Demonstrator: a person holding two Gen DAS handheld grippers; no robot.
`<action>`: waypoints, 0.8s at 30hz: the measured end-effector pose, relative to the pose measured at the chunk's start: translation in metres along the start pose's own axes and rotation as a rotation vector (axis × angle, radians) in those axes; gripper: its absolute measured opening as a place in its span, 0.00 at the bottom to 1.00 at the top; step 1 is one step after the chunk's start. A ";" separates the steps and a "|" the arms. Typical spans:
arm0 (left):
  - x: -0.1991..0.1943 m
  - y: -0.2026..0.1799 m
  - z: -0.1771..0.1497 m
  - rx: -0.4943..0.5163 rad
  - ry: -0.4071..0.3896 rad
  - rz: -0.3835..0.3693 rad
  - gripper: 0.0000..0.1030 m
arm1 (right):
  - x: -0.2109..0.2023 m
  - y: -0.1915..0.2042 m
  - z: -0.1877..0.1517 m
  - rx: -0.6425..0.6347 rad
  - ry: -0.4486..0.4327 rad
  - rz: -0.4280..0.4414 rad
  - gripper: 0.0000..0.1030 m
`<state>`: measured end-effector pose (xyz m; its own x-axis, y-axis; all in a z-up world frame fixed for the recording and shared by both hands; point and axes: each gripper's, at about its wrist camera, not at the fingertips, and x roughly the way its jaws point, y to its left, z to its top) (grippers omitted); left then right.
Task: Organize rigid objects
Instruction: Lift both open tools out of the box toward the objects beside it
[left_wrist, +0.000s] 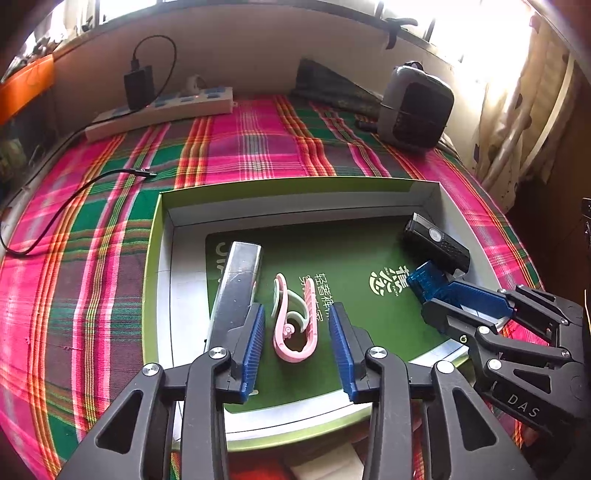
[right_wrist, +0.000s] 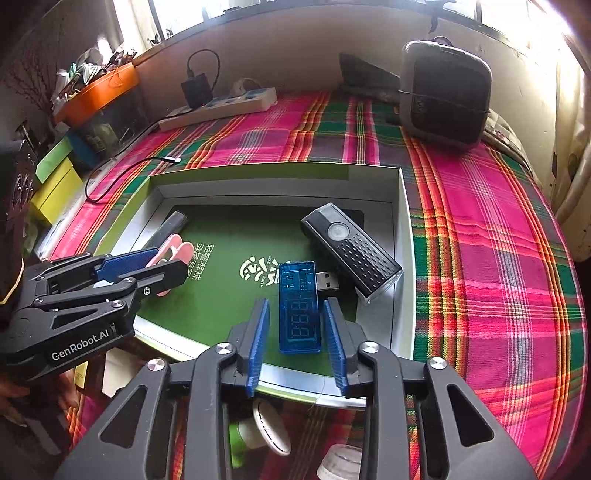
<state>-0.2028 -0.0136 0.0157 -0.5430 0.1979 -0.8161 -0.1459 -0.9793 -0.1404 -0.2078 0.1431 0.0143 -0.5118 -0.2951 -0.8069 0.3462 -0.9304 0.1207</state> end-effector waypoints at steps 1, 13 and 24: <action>0.000 0.000 -0.001 -0.001 0.000 -0.001 0.36 | -0.001 0.000 0.000 0.000 -0.003 -0.003 0.40; -0.022 -0.004 -0.007 0.006 -0.036 0.038 0.38 | -0.017 0.001 -0.006 0.018 -0.052 -0.036 0.42; -0.048 -0.001 -0.023 -0.021 -0.079 0.060 0.38 | -0.039 0.006 -0.014 0.032 -0.087 -0.041 0.43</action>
<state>-0.1576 -0.0234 0.0426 -0.6137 0.1409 -0.7769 -0.0940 -0.9900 -0.1053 -0.1744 0.1518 0.0384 -0.5916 -0.2729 -0.7587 0.2987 -0.9482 0.1082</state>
